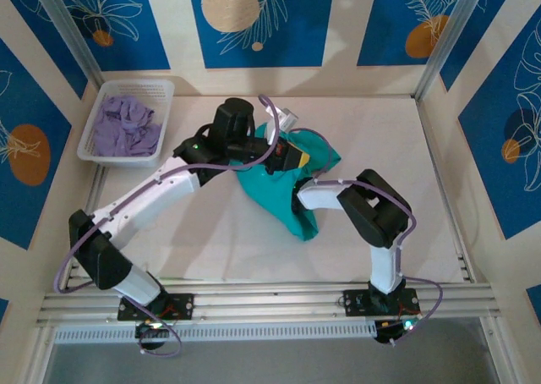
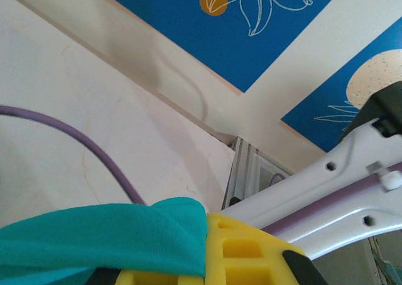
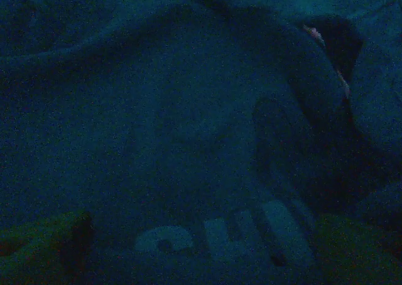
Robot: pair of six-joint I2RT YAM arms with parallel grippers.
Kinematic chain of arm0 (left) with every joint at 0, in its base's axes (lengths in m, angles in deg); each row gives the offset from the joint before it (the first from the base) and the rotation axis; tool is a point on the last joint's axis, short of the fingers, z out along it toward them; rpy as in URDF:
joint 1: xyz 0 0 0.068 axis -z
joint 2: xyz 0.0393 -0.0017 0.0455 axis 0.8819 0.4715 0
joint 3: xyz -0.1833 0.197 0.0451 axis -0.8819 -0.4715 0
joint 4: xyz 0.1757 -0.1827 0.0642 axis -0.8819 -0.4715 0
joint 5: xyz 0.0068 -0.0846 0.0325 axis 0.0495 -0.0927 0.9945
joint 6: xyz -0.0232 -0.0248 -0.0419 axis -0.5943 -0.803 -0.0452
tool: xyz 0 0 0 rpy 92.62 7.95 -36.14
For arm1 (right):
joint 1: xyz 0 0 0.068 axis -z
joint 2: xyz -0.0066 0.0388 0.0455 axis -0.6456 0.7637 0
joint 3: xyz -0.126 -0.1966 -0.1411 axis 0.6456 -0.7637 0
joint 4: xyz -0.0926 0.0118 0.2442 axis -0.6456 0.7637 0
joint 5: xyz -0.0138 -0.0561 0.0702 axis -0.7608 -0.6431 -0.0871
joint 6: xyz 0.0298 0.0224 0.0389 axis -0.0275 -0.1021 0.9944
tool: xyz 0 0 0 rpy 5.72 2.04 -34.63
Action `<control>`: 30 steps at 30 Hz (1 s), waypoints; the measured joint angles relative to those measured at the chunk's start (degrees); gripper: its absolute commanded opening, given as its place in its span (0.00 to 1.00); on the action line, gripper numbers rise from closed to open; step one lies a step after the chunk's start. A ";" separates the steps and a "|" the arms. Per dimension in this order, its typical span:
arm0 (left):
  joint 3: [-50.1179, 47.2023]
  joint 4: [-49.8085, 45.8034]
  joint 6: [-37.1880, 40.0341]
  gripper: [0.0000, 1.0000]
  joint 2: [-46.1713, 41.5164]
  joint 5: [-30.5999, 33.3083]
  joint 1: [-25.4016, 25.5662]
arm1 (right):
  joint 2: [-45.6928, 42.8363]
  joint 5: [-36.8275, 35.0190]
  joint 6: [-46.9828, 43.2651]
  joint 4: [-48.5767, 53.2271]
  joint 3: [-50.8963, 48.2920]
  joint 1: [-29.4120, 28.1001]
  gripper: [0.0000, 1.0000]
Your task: Fold the inside-out t-shirt
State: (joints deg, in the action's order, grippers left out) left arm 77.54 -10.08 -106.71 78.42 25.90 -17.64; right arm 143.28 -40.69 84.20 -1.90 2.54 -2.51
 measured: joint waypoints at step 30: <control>1.88 -4.76 1.29 0.00 -8.00 6.16 -0.68 | 1.46 17.16 -0.50 14.27 9.60 6.78 0.89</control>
State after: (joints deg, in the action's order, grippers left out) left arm 79.42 -14.84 -105.42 70.42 32.07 -18.32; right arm 144.75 -23.53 83.70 12.38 12.13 4.26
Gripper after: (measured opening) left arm 0.040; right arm 0.894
